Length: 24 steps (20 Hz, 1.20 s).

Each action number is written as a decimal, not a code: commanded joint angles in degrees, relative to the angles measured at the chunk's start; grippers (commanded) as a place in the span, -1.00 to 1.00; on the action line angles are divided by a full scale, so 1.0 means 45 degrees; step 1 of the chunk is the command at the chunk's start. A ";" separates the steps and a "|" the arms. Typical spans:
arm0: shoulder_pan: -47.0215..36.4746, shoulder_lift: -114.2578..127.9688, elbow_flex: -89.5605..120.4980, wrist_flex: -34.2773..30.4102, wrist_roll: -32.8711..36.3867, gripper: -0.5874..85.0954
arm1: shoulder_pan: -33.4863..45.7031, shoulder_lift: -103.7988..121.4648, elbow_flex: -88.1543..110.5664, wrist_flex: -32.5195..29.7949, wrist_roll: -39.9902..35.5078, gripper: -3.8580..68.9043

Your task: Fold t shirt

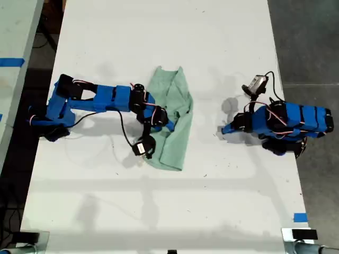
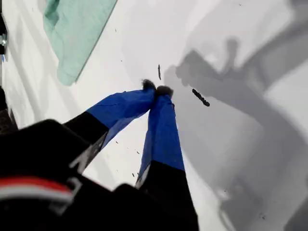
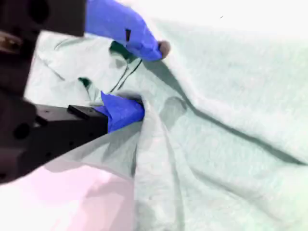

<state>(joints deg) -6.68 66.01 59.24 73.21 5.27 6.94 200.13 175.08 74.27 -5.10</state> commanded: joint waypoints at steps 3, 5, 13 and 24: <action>0.0059 -0.0020 -0.0781 -0.0684 0.0801 -0.37 | 0.0020 0.0195 0.0762 0.0039 0.0059 -0.87; 0.0000 -0.0488 -0.0781 -0.0703 0.0332 -0.42 | 0.0020 0.0195 0.0762 0.0039 0.0059 -0.87; -0.0098 -0.0937 -0.0781 -0.0996 -0.0371 -0.48 | 0.0039 0.0195 0.0762 0.0039 0.0059 -0.87; -0.1387 -0.2539 -0.0781 -0.1309 -0.2598 -0.55 | 0.0020 0.0195 0.0762 0.0039 0.0039 -0.87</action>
<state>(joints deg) -10.81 55.28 58.18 67.32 -5.62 6.94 200.13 175.08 74.27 -5.10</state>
